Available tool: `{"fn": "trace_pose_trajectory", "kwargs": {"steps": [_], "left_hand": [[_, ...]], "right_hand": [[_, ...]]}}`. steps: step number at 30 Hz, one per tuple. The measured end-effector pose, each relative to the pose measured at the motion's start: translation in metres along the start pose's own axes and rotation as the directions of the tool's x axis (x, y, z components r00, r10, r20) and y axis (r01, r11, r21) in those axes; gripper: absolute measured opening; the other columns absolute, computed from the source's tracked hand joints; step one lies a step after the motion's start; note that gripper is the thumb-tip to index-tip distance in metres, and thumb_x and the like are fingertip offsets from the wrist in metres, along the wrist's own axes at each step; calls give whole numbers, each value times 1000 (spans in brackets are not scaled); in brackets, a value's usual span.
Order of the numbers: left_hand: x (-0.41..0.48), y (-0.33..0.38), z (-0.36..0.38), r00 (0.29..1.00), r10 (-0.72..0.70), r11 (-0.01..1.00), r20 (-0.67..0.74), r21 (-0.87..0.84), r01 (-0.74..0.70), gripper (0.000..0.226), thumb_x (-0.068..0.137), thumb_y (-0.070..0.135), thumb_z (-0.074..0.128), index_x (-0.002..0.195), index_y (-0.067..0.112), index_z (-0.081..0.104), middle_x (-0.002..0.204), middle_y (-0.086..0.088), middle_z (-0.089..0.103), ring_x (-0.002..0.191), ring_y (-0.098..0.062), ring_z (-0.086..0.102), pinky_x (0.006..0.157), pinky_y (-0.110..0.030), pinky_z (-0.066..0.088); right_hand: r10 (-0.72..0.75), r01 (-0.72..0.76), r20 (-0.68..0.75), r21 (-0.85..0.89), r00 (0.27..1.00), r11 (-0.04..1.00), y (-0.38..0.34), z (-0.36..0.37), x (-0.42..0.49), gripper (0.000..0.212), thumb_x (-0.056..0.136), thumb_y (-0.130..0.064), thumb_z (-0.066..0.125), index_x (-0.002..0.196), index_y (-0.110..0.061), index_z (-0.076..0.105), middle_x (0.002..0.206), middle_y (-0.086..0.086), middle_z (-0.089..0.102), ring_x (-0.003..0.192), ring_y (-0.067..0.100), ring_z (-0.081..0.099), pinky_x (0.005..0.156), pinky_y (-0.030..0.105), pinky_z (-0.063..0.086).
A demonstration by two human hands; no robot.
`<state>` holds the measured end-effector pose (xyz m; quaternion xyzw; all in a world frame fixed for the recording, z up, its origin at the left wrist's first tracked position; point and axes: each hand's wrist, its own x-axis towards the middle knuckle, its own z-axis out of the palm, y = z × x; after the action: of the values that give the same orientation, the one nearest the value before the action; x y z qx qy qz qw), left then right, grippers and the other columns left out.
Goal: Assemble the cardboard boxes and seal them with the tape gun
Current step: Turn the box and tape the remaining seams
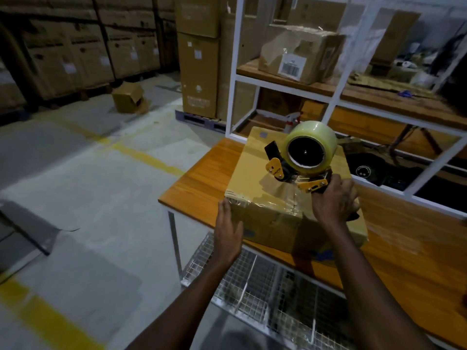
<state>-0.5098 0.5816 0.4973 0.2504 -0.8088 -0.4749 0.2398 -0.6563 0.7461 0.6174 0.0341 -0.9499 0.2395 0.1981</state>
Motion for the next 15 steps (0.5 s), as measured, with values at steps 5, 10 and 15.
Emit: {"fn": "trace_pose_trajectory", "kwargs": {"steps": [5,10,15], "left_hand": [[14,12,-3,955,-225,925,-194,-351,146,43,98,9,53,139,19,51,163,-3,19,146,-16,22,100,-22,27],[38,24,-7,877,-437,812,-198,-506,291,14,99,25,55,101,16,65,157,-7,30,141,-24,33,93,-27,34],[55,18,-4,825,-523,806,-216,-441,395,38,92,37,62,88,0,70,150,-8,43,128,-27,47,92,-42,47]], "right_hand": [[15,-15,4,13,1000,1000,-8,0,3,30,91,-28,60,113,-12,49,124,18,42,115,40,40,92,53,33],[41,-41,9,3,999,999,-11,-2,2,31,90,-26,60,116,-12,48,124,18,42,117,40,39,92,52,33],[46,-46,4,-7,999,999,-12,-3,2,31,90,-24,61,115,-11,49,124,18,42,116,40,39,92,52,33]]}}
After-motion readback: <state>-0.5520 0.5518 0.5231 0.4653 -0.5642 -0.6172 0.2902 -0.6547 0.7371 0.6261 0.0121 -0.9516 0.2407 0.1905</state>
